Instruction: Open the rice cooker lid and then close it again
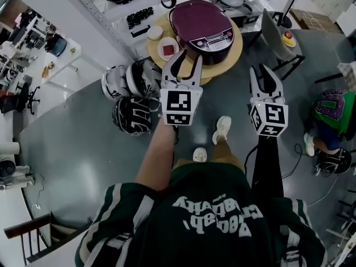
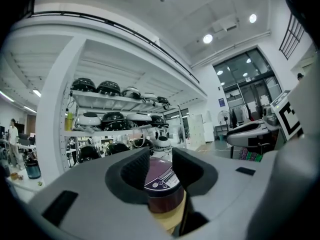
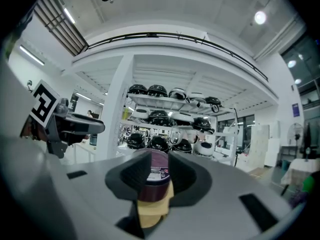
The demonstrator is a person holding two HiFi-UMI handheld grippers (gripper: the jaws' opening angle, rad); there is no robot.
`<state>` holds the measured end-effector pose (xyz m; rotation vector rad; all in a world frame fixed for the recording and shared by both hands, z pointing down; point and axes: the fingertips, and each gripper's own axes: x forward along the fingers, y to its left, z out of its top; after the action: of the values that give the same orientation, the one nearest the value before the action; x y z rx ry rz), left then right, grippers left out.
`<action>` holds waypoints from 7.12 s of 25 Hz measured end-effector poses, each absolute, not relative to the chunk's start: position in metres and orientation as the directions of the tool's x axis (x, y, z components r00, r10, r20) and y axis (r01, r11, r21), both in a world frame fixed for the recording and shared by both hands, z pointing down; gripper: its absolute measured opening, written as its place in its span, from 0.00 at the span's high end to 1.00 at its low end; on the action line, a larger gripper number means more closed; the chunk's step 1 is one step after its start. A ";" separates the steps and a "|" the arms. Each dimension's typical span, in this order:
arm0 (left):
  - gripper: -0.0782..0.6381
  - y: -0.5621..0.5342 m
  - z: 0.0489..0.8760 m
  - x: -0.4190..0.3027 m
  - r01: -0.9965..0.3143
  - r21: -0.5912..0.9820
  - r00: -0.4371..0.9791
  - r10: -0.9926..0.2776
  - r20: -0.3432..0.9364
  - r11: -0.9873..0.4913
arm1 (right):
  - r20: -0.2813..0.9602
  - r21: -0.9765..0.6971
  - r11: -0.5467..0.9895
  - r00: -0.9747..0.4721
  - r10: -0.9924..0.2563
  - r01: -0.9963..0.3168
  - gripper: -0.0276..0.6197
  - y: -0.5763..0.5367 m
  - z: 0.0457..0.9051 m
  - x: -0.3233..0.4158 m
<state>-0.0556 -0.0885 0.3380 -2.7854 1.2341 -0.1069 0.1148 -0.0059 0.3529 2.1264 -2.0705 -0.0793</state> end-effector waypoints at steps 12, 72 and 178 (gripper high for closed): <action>0.71 -0.182 0.335 -0.032 -0.802 -0.141 0.581 -0.813 0.041 -0.581 | 0.049 0.138 0.127 -0.121 -0.991 -0.982 0.77 -0.129 0.341 0.144; 0.71 -0.313 0.373 0.016 -0.875 -0.109 0.466 -0.882 0.070 -0.471 | 0.475 -0.033 0.696 -0.624 -0.620 -0.717 0.78 -0.256 0.498 0.095; 0.57 -0.549 0.257 -0.035 -0.913 0.138 0.406 -0.893 0.194 -0.385 | 0.191 -0.249 0.554 -0.602 -0.776 -0.794 0.59 -0.575 0.258 0.149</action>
<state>-0.0347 -0.5491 0.2574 -2.8142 1.8393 -0.1485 0.1487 -0.5746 0.2583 1.3734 -2.7171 0.4820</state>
